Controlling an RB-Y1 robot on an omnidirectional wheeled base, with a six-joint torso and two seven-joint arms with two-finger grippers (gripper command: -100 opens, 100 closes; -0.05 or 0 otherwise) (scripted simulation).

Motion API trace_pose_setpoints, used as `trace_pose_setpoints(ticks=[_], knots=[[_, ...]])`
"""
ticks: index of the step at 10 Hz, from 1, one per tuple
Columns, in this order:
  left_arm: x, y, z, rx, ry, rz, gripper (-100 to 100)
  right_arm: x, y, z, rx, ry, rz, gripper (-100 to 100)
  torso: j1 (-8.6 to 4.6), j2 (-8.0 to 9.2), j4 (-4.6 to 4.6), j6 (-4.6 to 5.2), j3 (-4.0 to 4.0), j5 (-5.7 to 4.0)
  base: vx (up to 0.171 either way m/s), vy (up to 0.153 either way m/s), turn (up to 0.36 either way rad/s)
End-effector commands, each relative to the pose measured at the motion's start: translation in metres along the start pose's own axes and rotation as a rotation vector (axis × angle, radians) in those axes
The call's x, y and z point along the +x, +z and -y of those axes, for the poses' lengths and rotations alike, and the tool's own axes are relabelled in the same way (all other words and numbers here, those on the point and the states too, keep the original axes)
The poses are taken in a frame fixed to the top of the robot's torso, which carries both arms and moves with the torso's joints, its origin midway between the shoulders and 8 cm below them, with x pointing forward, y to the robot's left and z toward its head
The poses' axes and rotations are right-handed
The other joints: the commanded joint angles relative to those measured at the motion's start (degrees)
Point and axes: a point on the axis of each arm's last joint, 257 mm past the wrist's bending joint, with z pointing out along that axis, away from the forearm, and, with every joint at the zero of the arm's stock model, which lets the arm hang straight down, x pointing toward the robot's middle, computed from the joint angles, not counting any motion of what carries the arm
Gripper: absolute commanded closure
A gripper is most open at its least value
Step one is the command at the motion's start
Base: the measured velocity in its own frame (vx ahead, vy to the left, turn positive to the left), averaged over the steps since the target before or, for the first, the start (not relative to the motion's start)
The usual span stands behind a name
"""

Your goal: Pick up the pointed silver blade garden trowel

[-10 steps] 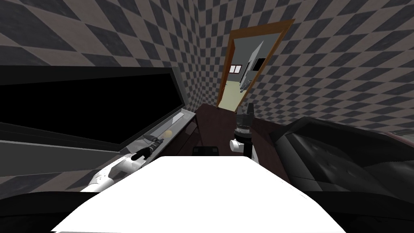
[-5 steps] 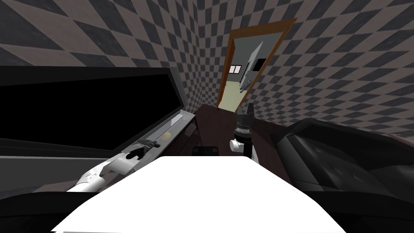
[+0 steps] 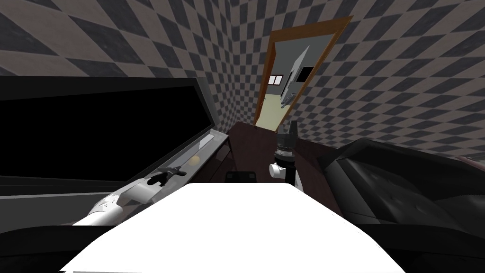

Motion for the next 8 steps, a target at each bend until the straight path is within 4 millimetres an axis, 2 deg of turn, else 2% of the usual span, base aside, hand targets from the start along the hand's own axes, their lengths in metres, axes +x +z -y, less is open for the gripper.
trace_pose_setpoints(ticks=[1,4,5,8], knots=[[0.0048,0.0051,-0.0041,-0.003,-0.006,0.002,-100,0.0000,0.0000,0.0000,0.000,0.000,0.000,0,0.00,0.00,0.00,0.00,0.00,0.00,0.017,0.034,-0.065],[0.0085,0.0084,-0.0059,-0.007,-0.010,0.002,-100,0.0000,0.0000,0.0000,0.000,0.000,0.000,0,0.08,0.01,0.00,-0.01,0.00,0.02,0.013,0.029,-0.026],[0.0088,0.0087,-0.0060,-0.007,-0.010,0.002,100,0.0000,0.0000,0.0000,0.000,0.000,0.000,0,0.01,0.04,0.01,-0.02,0.02,0.00,0.000,0.000,0.000],[0.0082,0.0087,-0.0065,-0.008,-0.010,0.003,100,0.0000,0.0000,0.0000,0.000,0.000,0.000,0,-0.04,0.05,0.01,0.00,0.03,0.02,0.000,0.000,0.000]])
